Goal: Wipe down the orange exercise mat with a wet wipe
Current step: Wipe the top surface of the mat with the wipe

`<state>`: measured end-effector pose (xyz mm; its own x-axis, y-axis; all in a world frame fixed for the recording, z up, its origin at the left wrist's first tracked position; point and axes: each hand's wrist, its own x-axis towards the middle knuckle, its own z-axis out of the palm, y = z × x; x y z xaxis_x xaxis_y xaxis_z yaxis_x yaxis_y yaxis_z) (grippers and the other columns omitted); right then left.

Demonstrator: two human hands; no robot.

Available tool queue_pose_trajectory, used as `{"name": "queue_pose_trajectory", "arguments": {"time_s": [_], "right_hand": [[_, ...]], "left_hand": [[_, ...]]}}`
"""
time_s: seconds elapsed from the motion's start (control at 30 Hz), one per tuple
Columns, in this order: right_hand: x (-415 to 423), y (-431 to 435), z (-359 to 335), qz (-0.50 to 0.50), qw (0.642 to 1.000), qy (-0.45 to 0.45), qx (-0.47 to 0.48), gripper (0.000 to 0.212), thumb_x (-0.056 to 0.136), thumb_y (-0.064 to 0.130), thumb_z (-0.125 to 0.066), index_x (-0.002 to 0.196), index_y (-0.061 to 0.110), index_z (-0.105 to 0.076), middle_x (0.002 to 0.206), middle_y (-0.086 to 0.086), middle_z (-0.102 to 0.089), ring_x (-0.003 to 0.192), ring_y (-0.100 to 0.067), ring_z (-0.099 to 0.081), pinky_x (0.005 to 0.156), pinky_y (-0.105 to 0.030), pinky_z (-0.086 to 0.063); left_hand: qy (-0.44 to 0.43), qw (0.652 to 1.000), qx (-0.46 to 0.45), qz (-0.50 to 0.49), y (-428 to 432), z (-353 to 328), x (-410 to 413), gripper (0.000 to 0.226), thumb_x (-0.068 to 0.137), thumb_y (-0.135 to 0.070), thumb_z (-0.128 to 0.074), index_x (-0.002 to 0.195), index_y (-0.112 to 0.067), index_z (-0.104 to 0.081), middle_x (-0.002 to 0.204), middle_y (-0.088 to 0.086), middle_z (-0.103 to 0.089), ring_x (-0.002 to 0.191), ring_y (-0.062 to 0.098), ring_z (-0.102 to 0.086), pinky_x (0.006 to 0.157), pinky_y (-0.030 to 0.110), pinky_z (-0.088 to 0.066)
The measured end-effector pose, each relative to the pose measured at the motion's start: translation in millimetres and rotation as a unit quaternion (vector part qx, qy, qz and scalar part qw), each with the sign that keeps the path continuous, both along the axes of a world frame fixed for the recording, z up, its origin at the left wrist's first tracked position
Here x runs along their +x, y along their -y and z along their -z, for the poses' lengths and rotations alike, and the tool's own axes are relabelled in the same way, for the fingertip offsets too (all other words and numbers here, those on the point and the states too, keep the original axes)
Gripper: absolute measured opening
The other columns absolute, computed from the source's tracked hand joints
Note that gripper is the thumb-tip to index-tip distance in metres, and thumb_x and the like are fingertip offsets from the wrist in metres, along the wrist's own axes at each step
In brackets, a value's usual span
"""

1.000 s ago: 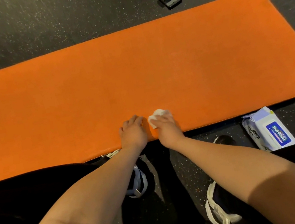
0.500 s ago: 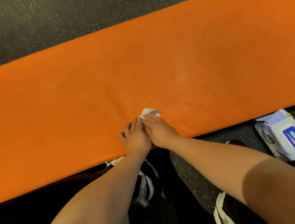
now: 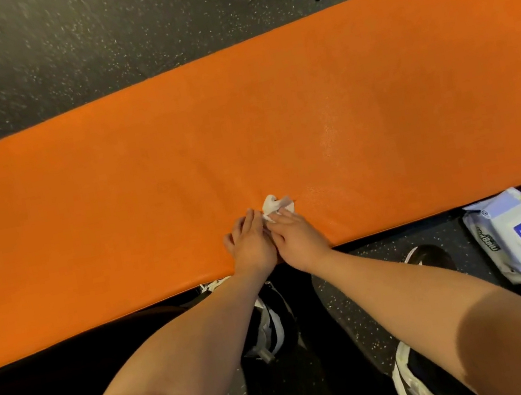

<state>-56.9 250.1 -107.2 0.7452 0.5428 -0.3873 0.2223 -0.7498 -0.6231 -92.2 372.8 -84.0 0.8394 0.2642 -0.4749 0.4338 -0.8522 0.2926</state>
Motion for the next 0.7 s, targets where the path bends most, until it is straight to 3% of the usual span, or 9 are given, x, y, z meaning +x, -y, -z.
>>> {"name": "queue_pose_trajectory", "arguments": {"time_s": [0.2, 0.37, 0.47, 0.57, 0.7], "right_hand": [[-3, 6, -6, 0.118, 0.989, 0.042, -0.075, 0.047, 0.108, 0.024, -0.031, 0.154, 0.026, -0.041, 0.162, 0.005, -0.033, 0.154, -0.021, -0.013, 0.124, -0.039, -0.008], [-32, -2, -16, 0.050, 0.999, 0.017, 0.007, 0.044, 0.110, 0.027, -0.030, 0.151, 0.023, -0.046, 0.162, 0.005, -0.034, 0.154, -0.016, -0.015, 0.124, -0.031, -0.005], [-26, 16, -14, 0.047, 0.997, 0.057, -0.032, 0.046, 0.108, 0.026, -0.032, 0.152, 0.027, -0.043, 0.162, 0.005, -0.035, 0.154, -0.017, -0.017, 0.124, -0.037, -0.006], [-28, 25, -14, 0.120, 0.987, 0.050, -0.098, 0.049, 0.108, 0.026, -0.031, 0.157, 0.028, -0.034, 0.165, 0.004, -0.027, 0.155, -0.019, -0.010, 0.126, -0.040, -0.005], [-50, 9, -24, 0.088, 0.995, 0.021, -0.035, 0.047, 0.110, 0.028, -0.029, 0.156, 0.024, -0.037, 0.165, 0.003, -0.027, 0.155, -0.021, -0.010, 0.126, -0.038, -0.009]], "left_hand": [[-0.009, 0.999, 0.004, 0.033, -2, -4, -5, 0.057, 0.105, -0.024, -0.037, 0.159, -0.020, -0.022, 0.168, 0.000, -0.009, 0.154, 0.022, -0.004, 0.122, 0.047, -0.004], [-0.001, 0.999, -0.012, 0.032, -2, -3, -14, 0.052, 0.109, -0.029, -0.029, 0.159, -0.020, -0.021, 0.169, 0.002, -0.008, 0.155, 0.022, 0.000, 0.124, 0.047, -0.001], [-0.001, 0.999, -0.027, 0.031, 1, -6, -22, 0.054, 0.108, -0.025, -0.034, 0.160, -0.020, -0.021, 0.169, 0.001, -0.006, 0.155, 0.021, 0.003, 0.124, 0.045, 0.001], [-0.007, 0.999, -0.030, 0.028, 5, -9, -30, 0.057, 0.105, -0.019, -0.037, 0.160, -0.020, -0.020, 0.169, 0.001, -0.003, 0.155, 0.021, 0.005, 0.123, 0.044, 0.004], [0.002, 0.999, -0.038, 0.035, 6, -11, -35, 0.054, 0.107, -0.024, -0.033, 0.160, -0.021, -0.021, 0.169, 0.002, -0.005, 0.155, 0.021, 0.004, 0.123, 0.044, 0.003]]}}
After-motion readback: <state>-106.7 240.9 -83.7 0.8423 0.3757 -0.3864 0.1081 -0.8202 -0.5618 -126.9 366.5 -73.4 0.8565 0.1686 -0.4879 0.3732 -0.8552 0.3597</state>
